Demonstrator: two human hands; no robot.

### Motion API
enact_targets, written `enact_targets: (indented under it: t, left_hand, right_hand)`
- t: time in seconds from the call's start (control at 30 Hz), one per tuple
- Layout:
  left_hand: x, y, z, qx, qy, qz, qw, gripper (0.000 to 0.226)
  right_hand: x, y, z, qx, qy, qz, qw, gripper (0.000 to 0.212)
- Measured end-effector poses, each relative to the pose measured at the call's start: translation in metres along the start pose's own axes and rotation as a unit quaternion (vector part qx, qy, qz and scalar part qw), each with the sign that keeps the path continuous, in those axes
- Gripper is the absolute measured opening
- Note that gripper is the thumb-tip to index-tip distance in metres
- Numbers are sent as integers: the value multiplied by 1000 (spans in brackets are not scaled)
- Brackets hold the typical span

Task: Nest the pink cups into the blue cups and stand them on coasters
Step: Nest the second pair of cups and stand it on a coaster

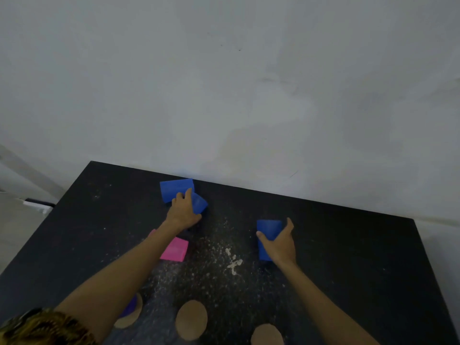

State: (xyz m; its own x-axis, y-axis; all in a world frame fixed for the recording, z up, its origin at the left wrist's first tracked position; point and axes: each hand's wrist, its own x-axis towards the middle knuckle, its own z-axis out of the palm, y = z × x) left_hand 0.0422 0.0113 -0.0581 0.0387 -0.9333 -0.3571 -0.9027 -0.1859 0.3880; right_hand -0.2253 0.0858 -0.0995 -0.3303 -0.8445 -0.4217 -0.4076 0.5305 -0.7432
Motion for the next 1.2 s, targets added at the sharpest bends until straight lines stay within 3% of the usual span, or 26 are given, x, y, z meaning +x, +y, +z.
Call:
enact_targets:
  t: [0.17, 0.27, 0.4, 0.53, 0.63, 0.87, 1.03, 1.2]
  left_hand:
    - [22, -6, 21, 22, -33, -26, 999, 102]
    - [26, -9, 28, 12, -24, -34, 999, 98]
    - [20, 0, 29, -45, -41, 39, 997, 84]
    - [-2, 18, 28, -97, -45, 105, 989, 84]
    - [-25, 31, 27, -141, -29, 131, 981, 82]
    - [-70, 32, 19, -199, -16, 159, 967, 83]
    - [-99, 19, 7, -221, 7, 163, 961, 74]
    - [-137, -18, 18, -273, -20, 119, 955, 79]
  right_hand:
    - [6, -2, -11, 21, -9, -33, 999, 113]
    - [11, -8, -18, 49, -9, -46, 998, 112]
    - [17, -28, -24, 90, 14, -61, 994, 106]
    - [12, -65, -21, 134, 52, -83, 986, 88]
    - [0, -87, -17, 165, 47, -113, 979, 89]
    - [-49, -100, -3, 103, -24, -145, 984, 91]
    - [-94, -98, 6, 8, -152, -165, 974, 89]
    - [-130, -91, 13, -52, -212, -167, 962, 94]
